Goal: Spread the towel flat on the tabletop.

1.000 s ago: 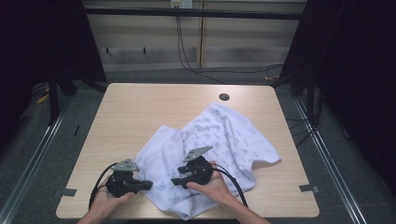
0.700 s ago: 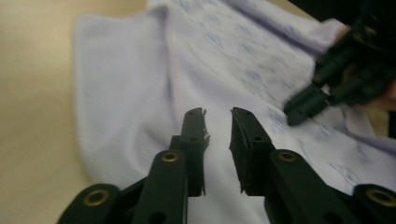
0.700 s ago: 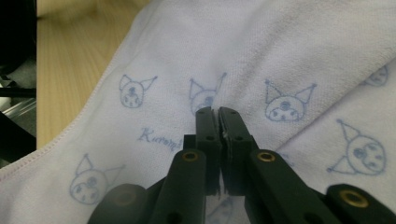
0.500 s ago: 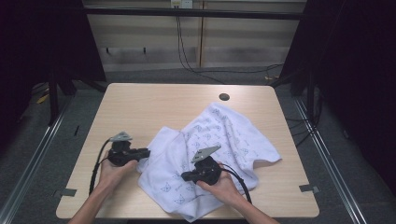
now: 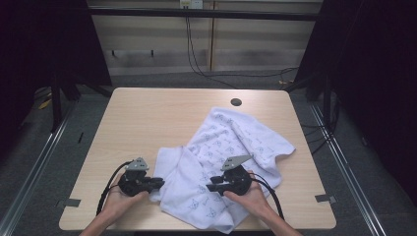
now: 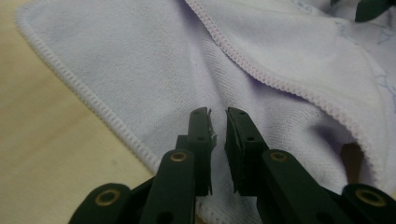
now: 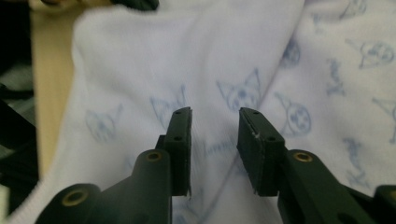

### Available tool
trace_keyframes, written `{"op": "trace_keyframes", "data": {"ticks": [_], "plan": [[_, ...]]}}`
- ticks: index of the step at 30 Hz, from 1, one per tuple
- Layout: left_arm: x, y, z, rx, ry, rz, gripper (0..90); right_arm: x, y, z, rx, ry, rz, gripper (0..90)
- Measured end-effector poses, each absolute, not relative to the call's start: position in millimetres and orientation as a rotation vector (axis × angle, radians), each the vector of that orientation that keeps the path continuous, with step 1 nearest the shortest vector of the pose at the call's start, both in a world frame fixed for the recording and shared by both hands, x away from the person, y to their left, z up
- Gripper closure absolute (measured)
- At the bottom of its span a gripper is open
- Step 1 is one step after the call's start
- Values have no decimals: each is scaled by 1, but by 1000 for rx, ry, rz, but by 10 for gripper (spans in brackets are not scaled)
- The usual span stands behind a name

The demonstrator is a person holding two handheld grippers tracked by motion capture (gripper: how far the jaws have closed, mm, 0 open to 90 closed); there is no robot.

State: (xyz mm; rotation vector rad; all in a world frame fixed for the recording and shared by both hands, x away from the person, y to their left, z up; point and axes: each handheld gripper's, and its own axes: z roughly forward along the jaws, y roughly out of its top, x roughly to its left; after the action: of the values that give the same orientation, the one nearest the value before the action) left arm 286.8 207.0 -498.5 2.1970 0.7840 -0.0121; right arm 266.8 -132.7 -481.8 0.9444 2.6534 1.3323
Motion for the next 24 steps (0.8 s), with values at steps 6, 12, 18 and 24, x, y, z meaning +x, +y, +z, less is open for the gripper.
{"op": "trace_keyframes", "data": {"ticks": [6, 12, 18, 24], "plan": [[298, 205, -492, 2124, 825, 31, 700, 252, -84, -468, 778, 2764, 1473, 722], [325, 200, -496, 2091, 865, 76, 737, 246, -47, -480, 673, 2884, 1490, 763], [321, 203, -503, 2106, 886, 79, 698, 239, -32, -496, 671, 2920, 1414, 607], [318, 203, -504, 2106, 886, 92, 689, 224, -25, -502, 505, 2911, 1348, 584]]}}
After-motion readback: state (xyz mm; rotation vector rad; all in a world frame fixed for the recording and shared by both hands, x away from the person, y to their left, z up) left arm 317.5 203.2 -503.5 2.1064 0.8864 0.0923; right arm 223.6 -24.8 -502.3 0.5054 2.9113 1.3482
